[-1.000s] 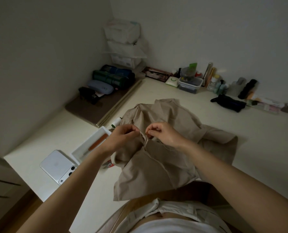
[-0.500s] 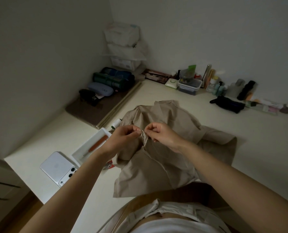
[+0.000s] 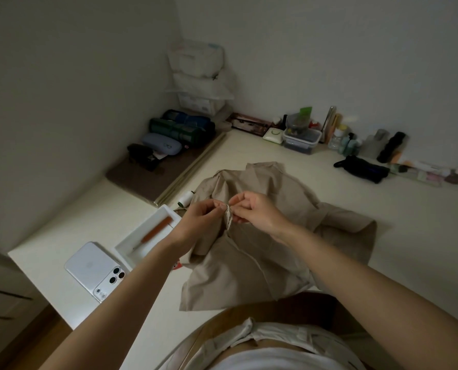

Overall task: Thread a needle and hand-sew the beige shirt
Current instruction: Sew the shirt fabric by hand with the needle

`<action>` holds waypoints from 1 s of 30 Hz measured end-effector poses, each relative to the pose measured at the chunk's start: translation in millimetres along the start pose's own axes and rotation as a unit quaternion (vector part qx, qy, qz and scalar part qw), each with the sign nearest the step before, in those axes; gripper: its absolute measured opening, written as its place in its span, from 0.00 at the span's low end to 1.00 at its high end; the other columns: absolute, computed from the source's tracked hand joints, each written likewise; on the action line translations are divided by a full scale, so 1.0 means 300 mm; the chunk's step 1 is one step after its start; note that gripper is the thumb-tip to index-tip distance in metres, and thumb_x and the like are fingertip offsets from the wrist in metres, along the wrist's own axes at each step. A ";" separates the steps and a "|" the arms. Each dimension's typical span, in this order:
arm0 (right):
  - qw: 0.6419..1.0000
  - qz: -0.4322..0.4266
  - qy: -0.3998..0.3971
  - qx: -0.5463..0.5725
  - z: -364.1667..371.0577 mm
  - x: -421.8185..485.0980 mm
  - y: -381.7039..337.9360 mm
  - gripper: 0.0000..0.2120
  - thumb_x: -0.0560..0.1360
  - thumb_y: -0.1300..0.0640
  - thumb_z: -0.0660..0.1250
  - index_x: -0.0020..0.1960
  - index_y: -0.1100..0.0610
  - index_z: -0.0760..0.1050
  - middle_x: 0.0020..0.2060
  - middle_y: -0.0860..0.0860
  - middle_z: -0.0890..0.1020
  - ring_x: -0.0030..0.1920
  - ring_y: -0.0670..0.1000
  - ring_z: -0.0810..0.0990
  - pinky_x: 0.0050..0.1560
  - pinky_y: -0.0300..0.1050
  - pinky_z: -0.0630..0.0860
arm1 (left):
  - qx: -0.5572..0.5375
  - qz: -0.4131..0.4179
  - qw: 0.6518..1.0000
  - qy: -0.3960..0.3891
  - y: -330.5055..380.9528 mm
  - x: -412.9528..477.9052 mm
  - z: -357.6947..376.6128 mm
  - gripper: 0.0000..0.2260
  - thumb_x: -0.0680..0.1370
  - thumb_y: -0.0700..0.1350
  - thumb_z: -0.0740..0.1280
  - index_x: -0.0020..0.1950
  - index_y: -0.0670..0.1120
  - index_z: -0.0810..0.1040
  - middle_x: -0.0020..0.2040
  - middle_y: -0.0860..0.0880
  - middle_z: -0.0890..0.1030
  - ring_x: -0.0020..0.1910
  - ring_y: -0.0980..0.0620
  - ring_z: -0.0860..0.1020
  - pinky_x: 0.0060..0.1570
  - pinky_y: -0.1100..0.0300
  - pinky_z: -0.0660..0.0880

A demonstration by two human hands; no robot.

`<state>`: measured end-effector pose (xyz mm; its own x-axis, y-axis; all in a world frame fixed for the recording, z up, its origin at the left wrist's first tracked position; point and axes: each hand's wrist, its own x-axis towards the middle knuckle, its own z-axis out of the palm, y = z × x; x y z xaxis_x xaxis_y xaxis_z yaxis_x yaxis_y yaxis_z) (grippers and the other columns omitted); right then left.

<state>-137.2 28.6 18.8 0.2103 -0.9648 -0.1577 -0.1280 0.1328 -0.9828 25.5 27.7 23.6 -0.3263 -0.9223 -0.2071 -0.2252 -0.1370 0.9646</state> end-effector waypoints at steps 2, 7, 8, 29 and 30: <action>1.000 0.001 -0.005 -0.013 -0.008 -0.001 -0.002 0.04 0.77 0.66 0.64 0.48 0.59 0.74 0.34 0.51 0.79 0.31 0.40 0.77 0.38 0.32 0.75 | -0.001 -0.002 1.000 0.003 0.004 0.000 0.001 0.08 0.81 0.42 0.61 0.46 0.45 0.79 0.43 0.48 0.82 0.43 0.55 0.79 0.45 0.66 0.75; 0.999 0.011 0.009 -0.037 -0.020 -0.007 0.002 0.06 0.78 0.65 0.63 0.47 0.58 0.77 0.37 0.52 0.79 0.36 0.44 0.76 0.39 0.31 0.74 | 0.005 0.002 1.000 0.007 0.010 0.002 0.001 0.09 0.81 0.43 0.60 0.49 0.43 0.80 0.45 0.48 0.82 0.45 0.57 0.80 0.48 0.66 0.75; 0.999 0.009 0.012 -0.045 -0.018 -0.006 0.001 0.05 0.78 0.65 0.63 0.48 0.59 0.77 0.38 0.52 0.79 0.37 0.44 0.76 0.40 0.32 0.74 | 0.006 0.003 1.000 0.010 0.010 0.004 0.004 0.10 0.81 0.43 0.61 0.49 0.42 0.80 0.44 0.48 0.82 0.44 0.57 0.79 0.46 0.67 0.75; 0.966 -0.089 0.035 -0.239 -0.037 -0.003 -0.005 0.16 0.75 0.56 0.68 0.62 0.51 0.75 0.58 0.49 0.75 0.55 0.47 0.75 0.54 0.33 0.71 | 0.015 -0.030 0.997 0.070 0.021 0.007 -0.008 0.10 0.81 0.43 0.61 0.43 0.46 0.79 0.40 0.48 0.81 0.41 0.54 0.77 0.45 0.62 0.73; 0.959 -0.121 0.033 -0.253 -0.014 -0.004 -0.014 0.16 0.74 0.56 0.70 0.61 0.51 0.76 0.54 0.47 0.74 0.52 0.45 0.75 0.51 0.29 0.69 | 0.014 -0.033 0.997 0.064 0.024 0.008 -0.006 0.10 0.81 0.43 0.61 0.44 0.46 0.79 0.42 0.46 0.80 0.42 0.52 0.76 0.46 0.60 0.73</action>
<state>-140.9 28.2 23.4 0.2335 -0.9681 0.0910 -0.5408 -0.2070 -0.8153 24.8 23.9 30.4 -0.1899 -0.9503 -0.2466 -0.2682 -0.1914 0.9442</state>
